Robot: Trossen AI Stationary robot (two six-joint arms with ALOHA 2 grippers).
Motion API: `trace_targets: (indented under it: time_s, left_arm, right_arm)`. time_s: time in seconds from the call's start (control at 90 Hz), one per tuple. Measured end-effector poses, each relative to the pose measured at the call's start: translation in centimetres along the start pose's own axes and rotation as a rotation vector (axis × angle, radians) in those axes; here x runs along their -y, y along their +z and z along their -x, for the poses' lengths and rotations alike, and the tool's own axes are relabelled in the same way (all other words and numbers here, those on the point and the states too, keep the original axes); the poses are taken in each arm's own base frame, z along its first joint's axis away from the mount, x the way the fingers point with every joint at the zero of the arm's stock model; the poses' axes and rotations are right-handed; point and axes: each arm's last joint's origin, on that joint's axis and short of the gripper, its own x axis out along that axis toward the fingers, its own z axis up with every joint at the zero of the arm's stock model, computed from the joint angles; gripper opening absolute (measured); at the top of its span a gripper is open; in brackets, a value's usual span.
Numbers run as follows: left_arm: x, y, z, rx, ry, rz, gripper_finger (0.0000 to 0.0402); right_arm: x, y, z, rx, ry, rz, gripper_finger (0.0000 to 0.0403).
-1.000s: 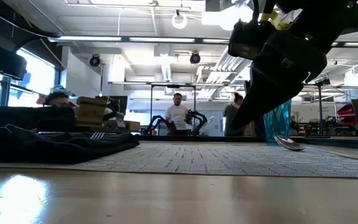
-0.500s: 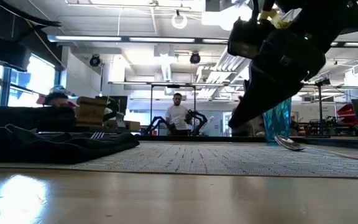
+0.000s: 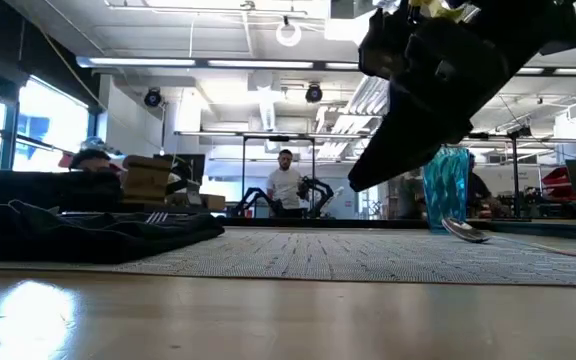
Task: Set table place
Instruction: Put the orange table knife on the gray table mat beside the orange spoon
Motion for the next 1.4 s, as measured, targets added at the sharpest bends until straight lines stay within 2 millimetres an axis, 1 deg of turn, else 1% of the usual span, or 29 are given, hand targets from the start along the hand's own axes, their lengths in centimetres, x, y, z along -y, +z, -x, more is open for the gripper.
trace_targets:
  time_s: [0.1, 0.189, 0.322, 0.456, 0.556, 0.633, 0.711, 0.811, 0.844, 0.967, 1.056, 1.278, 1.4]
  left_arm:
    - [-0.5, -1.1, 0.1, 0.044, -0.019, -0.001, 0.0129]
    - [-0.8, -2.2, -0.1, 0.086, -0.078, 0.02, 0.0129]
    - [-1.4, -3.4, -1.3, 0.104, -0.142, 0.03, 0.0129]
    - [-1.9, -3.9, -2.2, 0.13, -0.12, 0.015, 0.0129]
    - [-1.9, -4.0, -2.4, 0.136, -0.108, -0.038, 0.0127]
    - [-1.9, -4.1, -2.5, 0.148, -0.101, -0.088, 0.0113]
    - [-1.9, -4.2, -2.8, 0.164, -0.09, -0.11, 0.0081]
    - [-1.8, -4.3, -3.0, 0.188, -0.082, -0.094, 0.0023]
    - [-1.8, -4.3, -3.1, 0.19, -0.081, -0.085, 0.0014]
    - [-1.7, -4.3, -3.2, 0.204, -0.093, -0.024, 0.0009]
    - [-1.3, -4.2, -2.9, 0.201, -0.097, 0.034, 0.0005]
    - [0.4, -2.9, -2.0, 0.128, -0.055, 0.2, 0.0001]
    - [1.9, -1.8, -1.9, 0.089, -0.056, 0.32, 0.0003]
  right_arm:
    - [0.0, 0.2, 0.0, 0.015, 0.003, -0.007, 0.0171]
    - [-0.1, 0.3, 0.0, 0.031, 0.009, -0.008, 0.0171]
    - [0.0, 0.4, -0.1, 0.034, 0.006, -0.009, 0.0171]
    - [0.3, 0.5, -0.2, 0.035, -0.002, -0.012, 0.0171]
    - [0.5, 0.6, -0.2, 0.034, -0.007, -0.018, 0.0171]
    - [0.5, 0.6, -0.2, 0.035, -0.007, -0.018, 0.0171]
    - [0.5, 0.6, -0.2, 0.037, -0.011, -0.017, 0.0171]
    - [0.5, 0.6, -0.2, 0.04, -0.018, -0.002, 0.0171]
    - [0.5, 0.6, -0.2, 0.041, -0.02, -0.001, 0.0171]
    - [0.5, 0.6, -0.2, 0.041, -0.02, 0.0, 0.0171]
    - [0.5, 0.6, -0.2, 0.041, -0.02, 0.0, 0.0171]
    - [0.6, 0.6, -0.2, 0.043, -0.025, -0.001, 0.0171]
    - [0.6, 0.6, -0.2, 0.048, -0.037, 0.0, 0.0171]
